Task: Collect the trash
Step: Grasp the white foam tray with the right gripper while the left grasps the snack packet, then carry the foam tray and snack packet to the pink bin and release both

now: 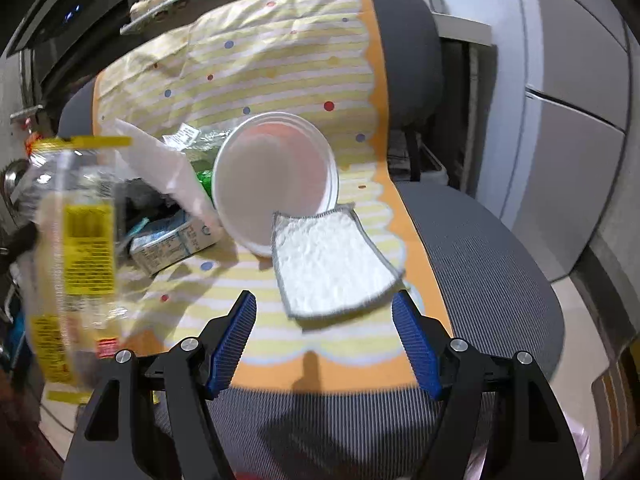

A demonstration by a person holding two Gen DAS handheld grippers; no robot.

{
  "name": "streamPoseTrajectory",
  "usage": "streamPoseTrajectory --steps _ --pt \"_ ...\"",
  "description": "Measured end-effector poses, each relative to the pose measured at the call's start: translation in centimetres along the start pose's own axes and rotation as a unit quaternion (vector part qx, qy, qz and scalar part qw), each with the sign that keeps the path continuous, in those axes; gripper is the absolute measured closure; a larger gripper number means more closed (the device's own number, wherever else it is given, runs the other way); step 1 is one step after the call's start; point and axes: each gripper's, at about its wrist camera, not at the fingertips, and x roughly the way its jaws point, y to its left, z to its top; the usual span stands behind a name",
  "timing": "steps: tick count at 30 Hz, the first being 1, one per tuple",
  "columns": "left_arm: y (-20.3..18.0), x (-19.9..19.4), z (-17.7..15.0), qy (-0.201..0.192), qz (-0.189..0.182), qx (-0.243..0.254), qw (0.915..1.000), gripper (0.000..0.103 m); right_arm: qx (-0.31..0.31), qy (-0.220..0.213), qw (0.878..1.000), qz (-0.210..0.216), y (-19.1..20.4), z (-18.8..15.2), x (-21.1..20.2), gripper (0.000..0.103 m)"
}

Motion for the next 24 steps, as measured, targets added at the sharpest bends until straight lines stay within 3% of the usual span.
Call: streamPoseTrajectory --steps 6,11,13,15,16,17,19,24 --pt "1.1 2.4 -0.4 0.021 0.007 -0.016 0.9996 0.103 -0.018 0.036 0.999 -0.017 -0.8 1.3 4.9 0.034" --pt "1.9 3.3 -0.7 0.030 0.012 -0.021 0.9992 0.103 -0.040 0.084 0.995 -0.027 -0.9 0.0 7.2 0.034" --pt "1.9 3.3 -0.7 0.031 0.011 -0.020 0.9993 0.103 -0.053 0.075 0.995 -0.030 -0.5 -0.5 6.7 0.042" --pt "1.8 3.3 -0.8 0.031 0.011 -0.018 0.9993 0.103 -0.049 0.073 0.996 -0.017 -0.2 -0.9 6.1 0.071" --pt "1.7 3.3 -0.9 0.032 0.009 -0.018 0.9993 0.103 -0.048 0.071 0.996 -0.016 -0.2 -1.0 5.8 0.076" --pt "1.6 3.3 -1.0 0.032 0.009 -0.018 0.9993 0.103 -0.044 0.070 0.996 -0.012 -0.1 -1.1 5.7 0.090" --pt "1.4 3.0 -1.2 0.034 0.008 -0.015 0.9993 0.103 -0.024 0.061 0.998 0.004 -0.4 -0.9 4.9 0.093" --pt "0.1 0.9 -0.8 0.013 -0.006 -0.007 0.9999 0.103 0.005 -0.030 1.000 0.010 -1.1 1.1 -2.3 0.094"
